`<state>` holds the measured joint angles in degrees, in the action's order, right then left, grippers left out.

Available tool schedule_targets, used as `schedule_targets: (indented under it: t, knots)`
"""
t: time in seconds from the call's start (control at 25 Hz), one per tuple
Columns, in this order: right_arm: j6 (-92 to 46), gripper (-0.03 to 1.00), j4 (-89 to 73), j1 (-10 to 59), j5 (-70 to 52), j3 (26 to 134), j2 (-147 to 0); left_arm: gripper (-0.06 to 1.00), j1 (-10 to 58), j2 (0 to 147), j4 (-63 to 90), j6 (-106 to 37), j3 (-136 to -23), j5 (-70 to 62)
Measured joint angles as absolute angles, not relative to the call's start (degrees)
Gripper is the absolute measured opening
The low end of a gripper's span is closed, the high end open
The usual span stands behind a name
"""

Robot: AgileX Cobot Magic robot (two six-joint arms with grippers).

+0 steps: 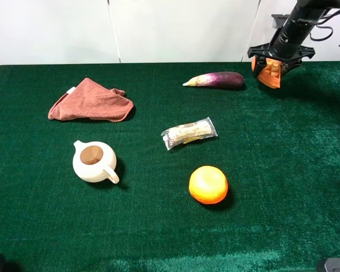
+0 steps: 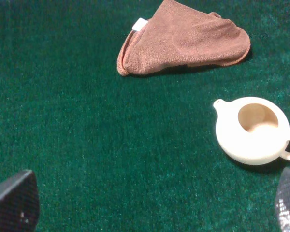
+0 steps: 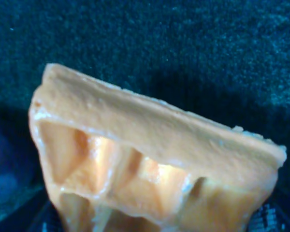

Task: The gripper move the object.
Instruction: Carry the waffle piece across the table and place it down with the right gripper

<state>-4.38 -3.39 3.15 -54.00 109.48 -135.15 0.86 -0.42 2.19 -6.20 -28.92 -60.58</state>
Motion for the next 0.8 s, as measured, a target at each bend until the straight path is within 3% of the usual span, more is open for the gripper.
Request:
schedule_targets:
  t: [0.72, 0.8]
  knots:
    - [-3.3, 0.49, -2.4, 3.1, -52.6, 109.5, -137.4, 0.99, 0.9, -0.4, 2.2, -6.2, -28.9, -60.6]
    - [-2.6, 0.54, -2.0, 3.1, -52.6, 109.5, -137.4, 0.99, 0.9, -0.4, 2.2, -6.2, -28.9, -60.6]
